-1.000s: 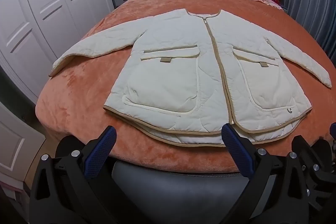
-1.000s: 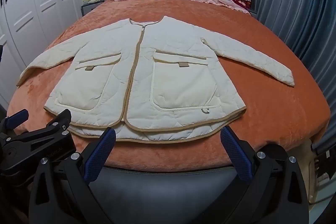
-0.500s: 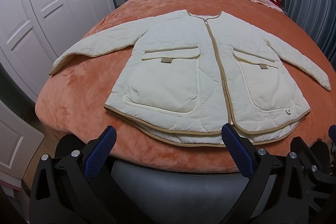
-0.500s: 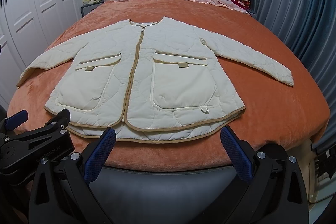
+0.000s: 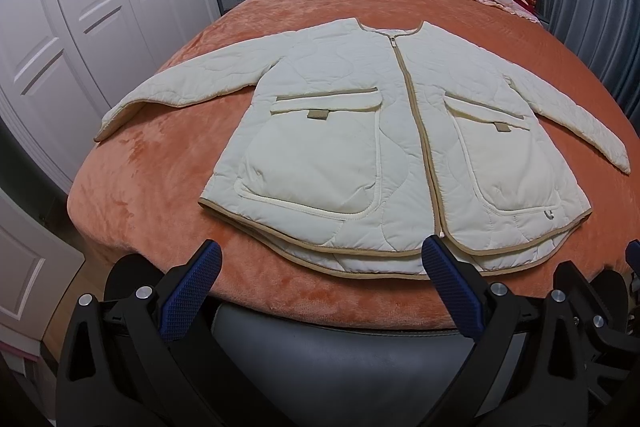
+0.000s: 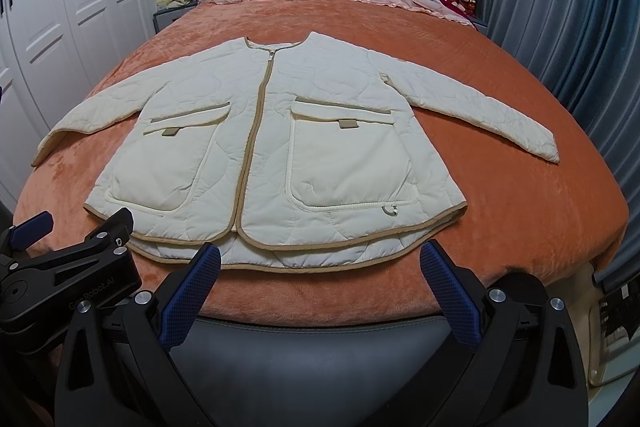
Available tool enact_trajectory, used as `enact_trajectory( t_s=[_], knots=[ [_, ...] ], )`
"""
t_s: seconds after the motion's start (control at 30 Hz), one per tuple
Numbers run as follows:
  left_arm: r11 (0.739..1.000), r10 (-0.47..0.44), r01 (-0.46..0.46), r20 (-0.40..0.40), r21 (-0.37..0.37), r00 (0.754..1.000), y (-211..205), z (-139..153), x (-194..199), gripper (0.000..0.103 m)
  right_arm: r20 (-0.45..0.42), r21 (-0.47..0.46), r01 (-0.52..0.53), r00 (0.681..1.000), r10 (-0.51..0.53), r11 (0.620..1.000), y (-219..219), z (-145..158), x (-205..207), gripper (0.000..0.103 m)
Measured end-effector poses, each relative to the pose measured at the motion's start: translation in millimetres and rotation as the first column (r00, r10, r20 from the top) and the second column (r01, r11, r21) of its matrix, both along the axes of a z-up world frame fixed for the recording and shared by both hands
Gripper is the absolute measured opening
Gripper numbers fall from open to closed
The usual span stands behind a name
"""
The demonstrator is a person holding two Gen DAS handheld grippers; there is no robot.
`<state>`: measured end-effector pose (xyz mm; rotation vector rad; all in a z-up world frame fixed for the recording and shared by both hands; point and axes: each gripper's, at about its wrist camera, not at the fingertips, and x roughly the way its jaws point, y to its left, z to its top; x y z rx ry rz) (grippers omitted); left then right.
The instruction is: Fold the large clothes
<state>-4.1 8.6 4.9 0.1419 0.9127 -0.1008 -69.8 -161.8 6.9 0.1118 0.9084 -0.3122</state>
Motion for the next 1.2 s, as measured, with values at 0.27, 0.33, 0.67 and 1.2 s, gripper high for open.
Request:
enact_trajectory(
  t_s=[0.27, 0.33, 0.67, 1.2],
  knots=[
    [1.000, 0.001, -0.001, -0.001, -0.002, 1.000, -0.1, -0.3, 0.1, 0.098, 0.001, 0.000, 0.000, 1.000, 0.000, 1.000, 0.2, 0.1, 0.5, 0.098],
    [1.000, 0.000, 0.000, -0.002, -0.002, 1.000, -0.4, -0.5, 0.4, 0.098, 0.000, 0.000, 0.000, 1.000, 0.000, 1.000, 0.2, 0.0, 0.2, 0.098],
    [1.000, 0.000, 0.000, -0.003, -0.002, 1.000, 0.0, -0.4, -0.3, 0.098, 0.000, 0.000, 0.000, 1.000, 0.000, 1.000, 0.4, 0.0, 0.6, 0.098],
    [1.000, 0.002, -0.002, -0.018, 0.001, 1.000, -5.0, -7.6, -0.1, 0.098, -0.009, 0.007, 0.000, 1.000, 0.000, 1.000, -1.1, -1.7, -0.9, 0.098]
  ],
)
